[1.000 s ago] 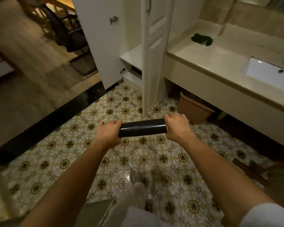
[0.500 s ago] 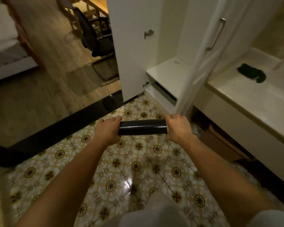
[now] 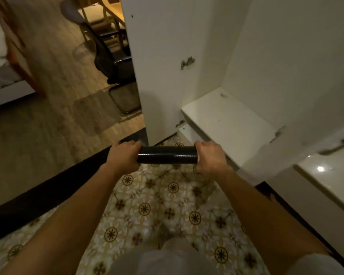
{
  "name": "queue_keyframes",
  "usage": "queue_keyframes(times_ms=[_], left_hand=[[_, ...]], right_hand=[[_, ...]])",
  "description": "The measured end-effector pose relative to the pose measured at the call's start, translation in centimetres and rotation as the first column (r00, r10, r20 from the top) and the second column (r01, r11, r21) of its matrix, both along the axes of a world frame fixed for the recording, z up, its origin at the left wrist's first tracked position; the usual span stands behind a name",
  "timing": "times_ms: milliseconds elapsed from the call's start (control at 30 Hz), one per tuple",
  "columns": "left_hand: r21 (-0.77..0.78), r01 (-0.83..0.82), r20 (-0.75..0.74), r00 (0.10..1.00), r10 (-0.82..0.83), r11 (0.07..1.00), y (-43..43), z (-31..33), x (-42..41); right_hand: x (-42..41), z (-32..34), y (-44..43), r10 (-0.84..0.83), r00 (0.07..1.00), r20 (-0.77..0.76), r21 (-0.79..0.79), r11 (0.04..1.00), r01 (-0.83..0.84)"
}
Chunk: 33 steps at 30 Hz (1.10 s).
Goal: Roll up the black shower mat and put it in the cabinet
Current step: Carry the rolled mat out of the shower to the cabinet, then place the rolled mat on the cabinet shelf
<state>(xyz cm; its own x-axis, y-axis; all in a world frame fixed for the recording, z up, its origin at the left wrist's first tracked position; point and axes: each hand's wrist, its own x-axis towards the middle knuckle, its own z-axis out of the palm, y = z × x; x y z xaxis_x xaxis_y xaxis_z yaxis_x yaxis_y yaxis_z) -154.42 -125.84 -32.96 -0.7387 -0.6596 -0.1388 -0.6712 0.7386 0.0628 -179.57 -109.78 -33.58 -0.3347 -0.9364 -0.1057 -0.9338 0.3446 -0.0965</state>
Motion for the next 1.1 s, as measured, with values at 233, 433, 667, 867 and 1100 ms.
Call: queue_keyframes(times_ms=[233,433,667,867,1100], left_hand=[[0.201,0.126,-0.009,0.992,-0.127,0.971,-12.4,1.7,-7.3],[0.454,0.190,-0.091,0.982,-0.166,0.870,-21.2,1.6,-15.2],[0.780,0.299,-0.286,0.952,-0.111,0.549,-30.3,1.8,-27.2],[0.919,0.236,-0.319,0.917,0.242,0.317,-35.0,1.0,-35.7],[0.981,0.166,-0.078,0.812,0.579,-0.101,-36.9,-2.1,-42.2]], right_hand=[[-6.0,-0.2,-8.6,-0.099,0.982,0.164,0.051,0.994,0.092],[-13.6,-1.2,-12.1,-0.243,0.878,0.413,0.135,0.969,0.205],[-23.6,1.7,-16.9,-0.420,0.787,0.452,0.354,0.894,0.274],[-29.4,4.4,-18.0,-0.557,0.514,0.653,0.331,0.820,0.468],[-33.3,3.5,-16.1,-0.373,0.039,0.927,0.228,0.641,0.733]])
